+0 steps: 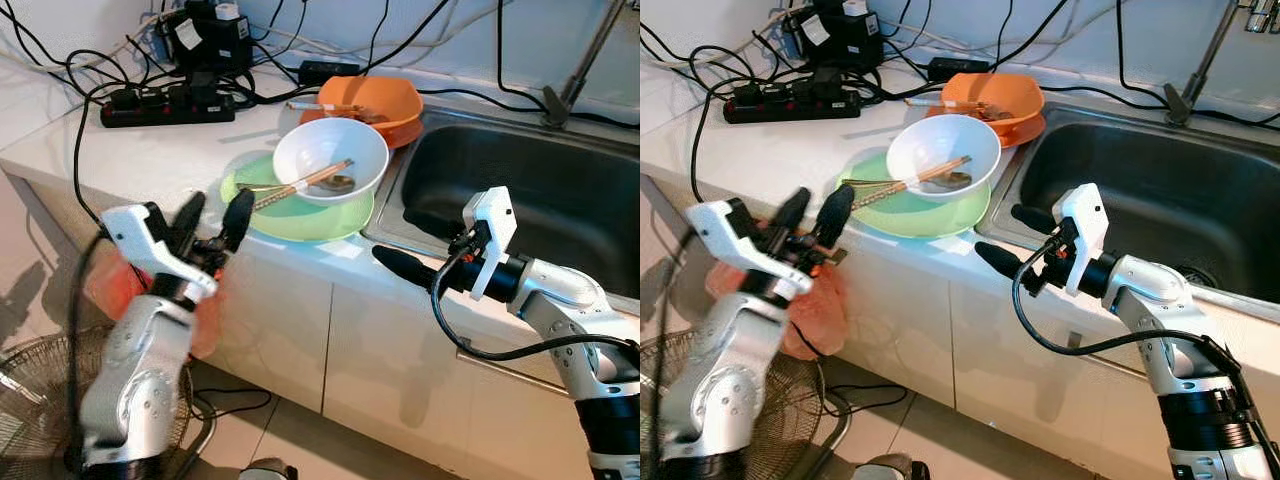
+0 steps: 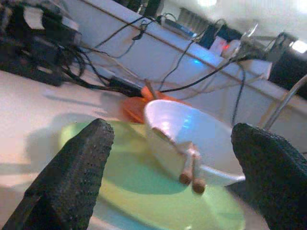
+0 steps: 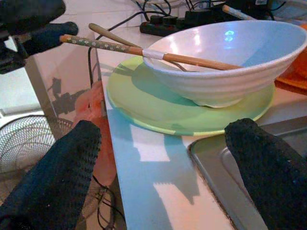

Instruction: Kitchen organization

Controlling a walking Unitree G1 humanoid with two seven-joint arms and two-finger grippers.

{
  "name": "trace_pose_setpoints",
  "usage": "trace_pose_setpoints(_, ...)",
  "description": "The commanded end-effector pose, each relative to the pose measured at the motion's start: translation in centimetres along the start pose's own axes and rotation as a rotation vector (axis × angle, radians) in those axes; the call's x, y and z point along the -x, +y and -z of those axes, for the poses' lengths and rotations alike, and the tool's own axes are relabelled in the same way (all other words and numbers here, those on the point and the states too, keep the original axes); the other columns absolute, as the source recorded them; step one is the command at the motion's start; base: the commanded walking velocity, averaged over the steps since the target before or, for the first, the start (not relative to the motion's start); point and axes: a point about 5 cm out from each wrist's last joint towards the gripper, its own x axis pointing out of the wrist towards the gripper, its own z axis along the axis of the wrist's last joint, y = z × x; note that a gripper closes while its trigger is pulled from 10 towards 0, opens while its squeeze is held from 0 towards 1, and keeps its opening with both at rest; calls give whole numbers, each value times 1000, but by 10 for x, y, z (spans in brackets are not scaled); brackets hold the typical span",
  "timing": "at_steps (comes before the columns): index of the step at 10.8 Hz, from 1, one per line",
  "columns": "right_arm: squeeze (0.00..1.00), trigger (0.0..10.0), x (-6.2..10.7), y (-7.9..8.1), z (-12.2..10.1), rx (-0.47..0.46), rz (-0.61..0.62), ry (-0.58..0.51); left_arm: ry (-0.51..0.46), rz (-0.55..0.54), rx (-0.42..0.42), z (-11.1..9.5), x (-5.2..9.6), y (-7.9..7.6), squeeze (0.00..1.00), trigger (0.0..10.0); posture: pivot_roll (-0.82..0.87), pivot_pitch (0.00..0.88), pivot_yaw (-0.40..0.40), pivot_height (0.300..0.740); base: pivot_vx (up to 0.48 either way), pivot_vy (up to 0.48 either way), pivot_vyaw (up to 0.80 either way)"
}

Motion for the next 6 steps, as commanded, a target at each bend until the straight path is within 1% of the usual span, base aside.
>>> trace_pose_setpoints(1,1000,10000,-1,0,-1,27,-16,7,7,-29,76,2,-5,2,1000,10000,195,27,21,740,0,0,0)
trace_pose_setpoints(2,1000,10000,-1,1,-1,27,-18,8,-4,-51,169,4,-9,3,1000,10000,191,27,22,740,0,0,0)
trace_pose_setpoints(3,1000,10000,0,2,-2,20,-26,6,9,-32,224,7,-13,-1,90,10000,188,28,22,740,0,0,0)
trace_pose_setpoints(4,1000,10000,2,5,-3,20,-53,13,40,-30,332,12,-16,-4,0,10000,182,27,25,740,0,0,0)
trace_pose_setpoints(5,1000,10000,3,7,-2,18,-69,18,52,-31,373,14,-17,-5,0,10000,181,27,26,740,0,0,0)
trace_pose_setpoints(6,992,10000,4,8,-2,18,-73,19,88,-19,415,20,-16,-7,0,10000,179,27,27,740,0,0,0)
